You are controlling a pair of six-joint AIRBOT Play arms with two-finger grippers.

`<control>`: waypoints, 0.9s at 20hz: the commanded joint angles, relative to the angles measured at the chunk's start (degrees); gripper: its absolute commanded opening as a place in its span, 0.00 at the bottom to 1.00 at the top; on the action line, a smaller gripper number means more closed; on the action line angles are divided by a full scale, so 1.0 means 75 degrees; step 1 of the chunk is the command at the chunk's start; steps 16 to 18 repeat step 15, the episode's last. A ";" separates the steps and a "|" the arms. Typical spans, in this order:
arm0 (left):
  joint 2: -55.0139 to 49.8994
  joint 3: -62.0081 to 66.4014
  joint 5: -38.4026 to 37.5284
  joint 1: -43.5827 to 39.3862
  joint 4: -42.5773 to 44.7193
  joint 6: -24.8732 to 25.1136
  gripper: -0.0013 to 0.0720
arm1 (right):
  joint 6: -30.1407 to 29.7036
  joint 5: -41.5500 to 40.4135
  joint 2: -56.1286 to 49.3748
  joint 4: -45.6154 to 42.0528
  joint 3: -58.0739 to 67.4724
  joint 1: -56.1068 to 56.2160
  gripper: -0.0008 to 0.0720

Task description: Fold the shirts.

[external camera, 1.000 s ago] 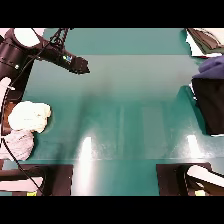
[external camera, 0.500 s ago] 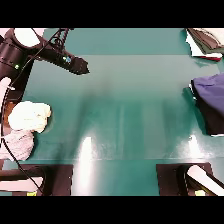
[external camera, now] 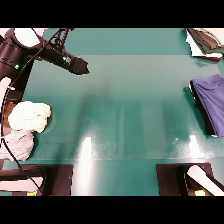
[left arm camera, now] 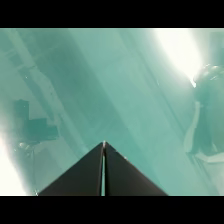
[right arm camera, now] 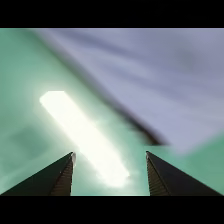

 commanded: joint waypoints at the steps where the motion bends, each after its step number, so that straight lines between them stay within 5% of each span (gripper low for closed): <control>1: 0.0003 0.0000 -0.0192 0.0000 -0.0029 -0.0015 0.05 | -0.0003 0.0099 0.0012 0.2489 -0.0035 0.0405 0.69; 4: 0.0000 0.0000 -0.0087 0.0000 -0.0029 -0.0015 0.05 | -0.0388 0.0073 0.0009 0.2550 -0.0038 0.1428 0.13; 5: 0.0003 0.0000 -0.0015 0.0000 -0.0029 -0.0015 0.05 | -0.0562 0.0047 0.0009 0.2556 -0.0035 0.1801 0.04; 18: 0.0000 0.0000 0.0044 0.0000 -0.0029 -0.0015 0.05 | -0.0609 -0.0446 0.0009 0.2553 -0.0038 0.3541 0.04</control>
